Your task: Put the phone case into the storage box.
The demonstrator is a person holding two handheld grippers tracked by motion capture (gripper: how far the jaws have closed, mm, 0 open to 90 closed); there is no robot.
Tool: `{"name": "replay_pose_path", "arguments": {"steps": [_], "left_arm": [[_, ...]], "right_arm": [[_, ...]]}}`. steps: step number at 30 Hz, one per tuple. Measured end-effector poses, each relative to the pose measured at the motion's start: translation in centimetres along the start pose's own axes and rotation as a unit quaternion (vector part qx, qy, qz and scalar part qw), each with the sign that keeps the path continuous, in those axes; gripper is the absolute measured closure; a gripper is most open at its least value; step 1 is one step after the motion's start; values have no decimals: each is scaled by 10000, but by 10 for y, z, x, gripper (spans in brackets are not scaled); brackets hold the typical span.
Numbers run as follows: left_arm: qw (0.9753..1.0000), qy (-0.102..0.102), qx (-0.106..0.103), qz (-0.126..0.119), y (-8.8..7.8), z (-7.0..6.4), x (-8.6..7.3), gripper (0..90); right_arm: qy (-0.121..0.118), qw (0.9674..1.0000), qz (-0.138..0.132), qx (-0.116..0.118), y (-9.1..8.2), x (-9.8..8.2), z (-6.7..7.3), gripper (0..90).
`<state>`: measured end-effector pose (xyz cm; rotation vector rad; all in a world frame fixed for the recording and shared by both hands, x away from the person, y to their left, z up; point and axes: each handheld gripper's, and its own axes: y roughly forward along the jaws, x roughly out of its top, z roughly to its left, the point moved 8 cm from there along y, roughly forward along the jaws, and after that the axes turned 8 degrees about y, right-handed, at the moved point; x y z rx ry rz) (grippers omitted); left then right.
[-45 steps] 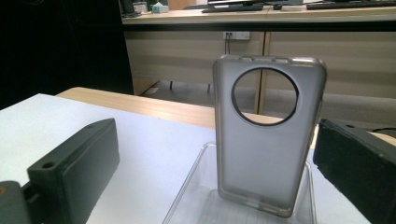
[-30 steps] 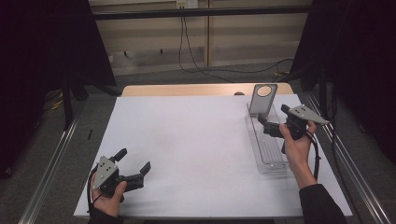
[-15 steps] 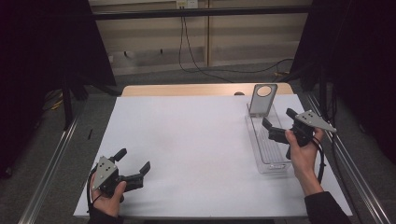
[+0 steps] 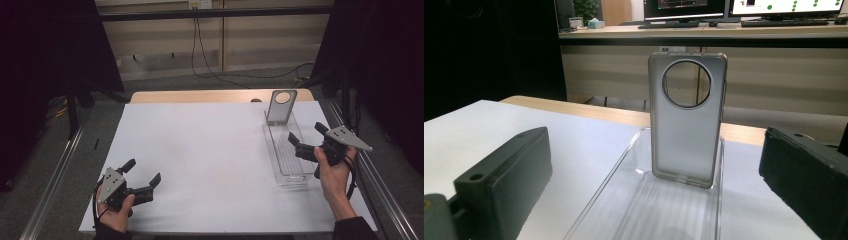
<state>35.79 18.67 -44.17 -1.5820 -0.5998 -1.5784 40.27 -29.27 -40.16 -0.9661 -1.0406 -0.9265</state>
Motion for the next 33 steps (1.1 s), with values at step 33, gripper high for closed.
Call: {"name": "replay_pose_path", "arguments": {"steps": [33], "left_arm": [[10000, -4, 45, 24, -5, 1, -3, 28]], "right_arm": [[48, 9998, -2, -184, -53, -41, 0, 4]]}}
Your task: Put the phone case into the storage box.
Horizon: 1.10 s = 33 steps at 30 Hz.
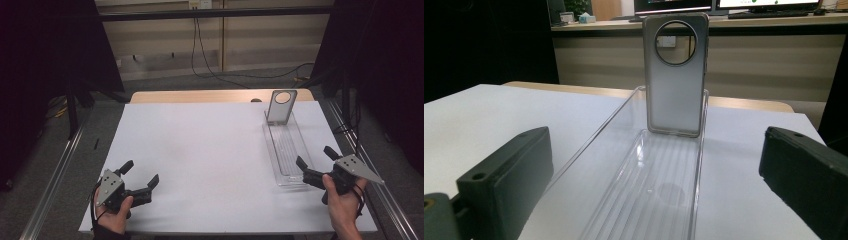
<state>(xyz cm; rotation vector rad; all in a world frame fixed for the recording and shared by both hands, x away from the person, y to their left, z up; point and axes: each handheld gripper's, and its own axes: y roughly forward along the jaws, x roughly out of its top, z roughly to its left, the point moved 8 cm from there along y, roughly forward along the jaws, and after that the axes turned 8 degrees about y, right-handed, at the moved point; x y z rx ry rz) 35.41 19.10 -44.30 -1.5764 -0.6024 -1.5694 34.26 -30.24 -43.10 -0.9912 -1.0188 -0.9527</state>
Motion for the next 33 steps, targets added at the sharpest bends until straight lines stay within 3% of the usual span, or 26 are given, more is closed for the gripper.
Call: {"name": "replay_pose_path", "arguments": {"steps": [24, 33], "left_arm": [[10000, 11, 23, 68, -2, -3, -4, 28], [10000, 0, 9, 76, -1, -2, -4, 28]], "right_arm": [[-31, 10000, -14, -77, -29, -19, -4, 5], [105, 9999, 0, -89, -26, -23, -8, 5]]}}
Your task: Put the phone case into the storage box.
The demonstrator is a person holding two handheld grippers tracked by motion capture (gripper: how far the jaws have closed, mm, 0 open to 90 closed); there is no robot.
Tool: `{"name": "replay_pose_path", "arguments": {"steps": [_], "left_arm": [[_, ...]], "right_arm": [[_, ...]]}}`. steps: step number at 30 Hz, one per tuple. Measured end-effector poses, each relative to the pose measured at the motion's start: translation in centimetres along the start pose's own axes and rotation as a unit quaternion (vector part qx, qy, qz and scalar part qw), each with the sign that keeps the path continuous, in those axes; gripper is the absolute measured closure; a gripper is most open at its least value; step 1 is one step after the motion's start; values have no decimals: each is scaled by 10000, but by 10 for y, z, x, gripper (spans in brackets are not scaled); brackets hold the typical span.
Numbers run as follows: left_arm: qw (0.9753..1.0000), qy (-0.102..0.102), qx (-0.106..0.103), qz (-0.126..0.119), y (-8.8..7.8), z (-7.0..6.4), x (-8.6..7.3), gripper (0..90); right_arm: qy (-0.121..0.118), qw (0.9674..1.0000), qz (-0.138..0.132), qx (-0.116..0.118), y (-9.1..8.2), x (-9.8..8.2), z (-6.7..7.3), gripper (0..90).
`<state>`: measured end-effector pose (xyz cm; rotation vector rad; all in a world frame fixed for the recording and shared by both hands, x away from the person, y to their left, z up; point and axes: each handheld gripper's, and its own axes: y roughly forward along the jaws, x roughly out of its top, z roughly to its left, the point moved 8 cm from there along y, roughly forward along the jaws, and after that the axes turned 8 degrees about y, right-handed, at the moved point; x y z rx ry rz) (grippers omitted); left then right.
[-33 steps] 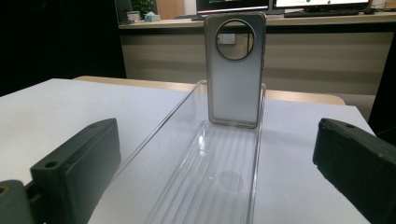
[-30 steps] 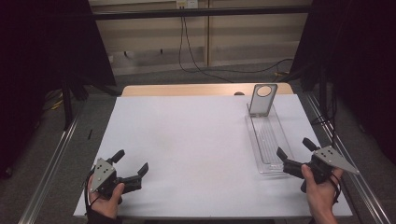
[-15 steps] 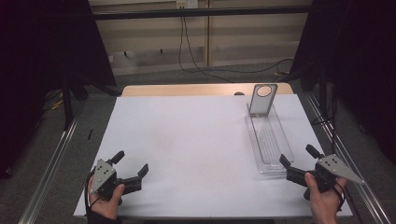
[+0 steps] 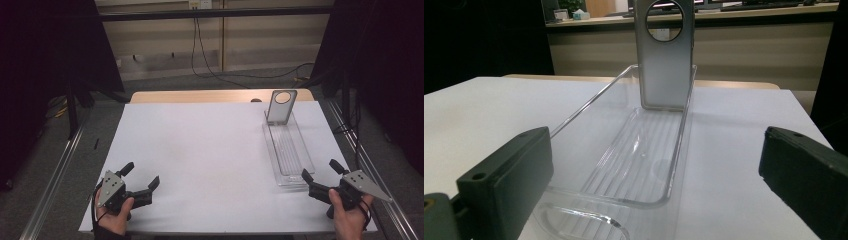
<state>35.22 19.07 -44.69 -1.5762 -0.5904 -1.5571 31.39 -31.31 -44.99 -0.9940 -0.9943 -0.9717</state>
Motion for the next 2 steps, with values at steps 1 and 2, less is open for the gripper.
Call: {"name": "replay_pose_path", "arguments": {"steps": [1, 2], "left_arm": [[10000, -17, 15, -22, 0, 0, 1, 28], [10000, -20, 17, -19, 0, 1, 0, 28]], "right_arm": [[-3, 10000, -16, 10, 0, 1, 0, 5], [-11, 10000, -19, 12, 0, 1, 1, 4]]}}
